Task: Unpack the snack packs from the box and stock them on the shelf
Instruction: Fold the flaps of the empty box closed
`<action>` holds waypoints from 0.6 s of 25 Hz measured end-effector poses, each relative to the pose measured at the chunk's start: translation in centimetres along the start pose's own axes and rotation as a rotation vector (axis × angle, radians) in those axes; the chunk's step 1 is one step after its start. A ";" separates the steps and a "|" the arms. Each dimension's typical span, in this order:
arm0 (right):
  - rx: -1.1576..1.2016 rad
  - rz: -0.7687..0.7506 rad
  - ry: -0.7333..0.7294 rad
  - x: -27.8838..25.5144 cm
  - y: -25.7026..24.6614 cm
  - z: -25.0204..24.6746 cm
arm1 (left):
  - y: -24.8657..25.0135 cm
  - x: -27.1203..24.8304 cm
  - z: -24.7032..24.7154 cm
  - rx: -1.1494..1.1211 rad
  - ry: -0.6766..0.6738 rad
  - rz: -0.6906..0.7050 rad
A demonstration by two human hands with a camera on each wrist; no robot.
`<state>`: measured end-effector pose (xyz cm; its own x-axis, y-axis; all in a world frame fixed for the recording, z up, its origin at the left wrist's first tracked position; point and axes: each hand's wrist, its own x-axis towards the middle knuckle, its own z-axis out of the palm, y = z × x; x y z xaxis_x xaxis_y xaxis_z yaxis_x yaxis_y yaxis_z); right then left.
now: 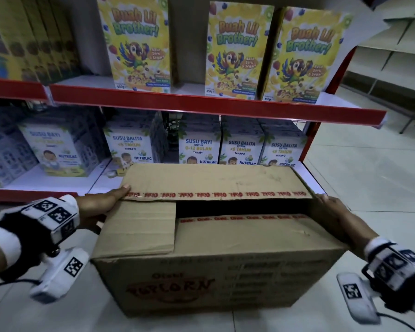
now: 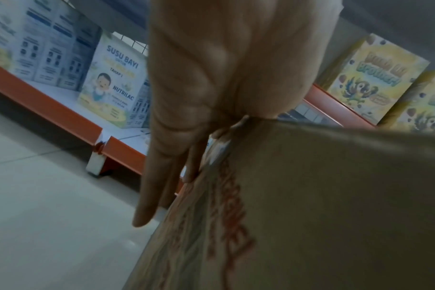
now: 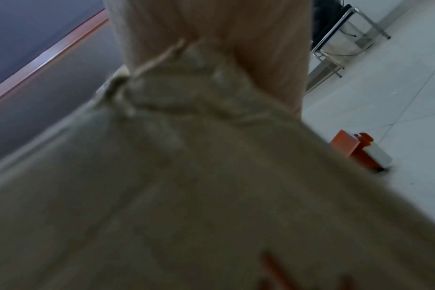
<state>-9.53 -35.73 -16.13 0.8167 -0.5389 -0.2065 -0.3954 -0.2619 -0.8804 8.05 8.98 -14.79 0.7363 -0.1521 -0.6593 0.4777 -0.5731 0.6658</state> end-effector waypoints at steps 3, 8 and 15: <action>0.127 0.075 0.036 0.0 -0.8 0.7 | -1.1 0.2 0.6 -0.197 -0.058 0.010; 0.273 0.045 -0.067 -1.0 -3.9 3.2 | -3.1 -0.7 -1.2 -0.335 0.043 0.067; 0.343 0.084 -0.394 -2.9 -8.4 11.8 | -7.8 -3.8 -10.4 -0.361 0.315 0.114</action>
<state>-3.61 -22.52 -13.18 0.9101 -0.1874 -0.3696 -0.3605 0.0817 -0.9292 6.51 22.37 -13.86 0.8759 0.0854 -0.4748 0.4805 -0.2424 0.8428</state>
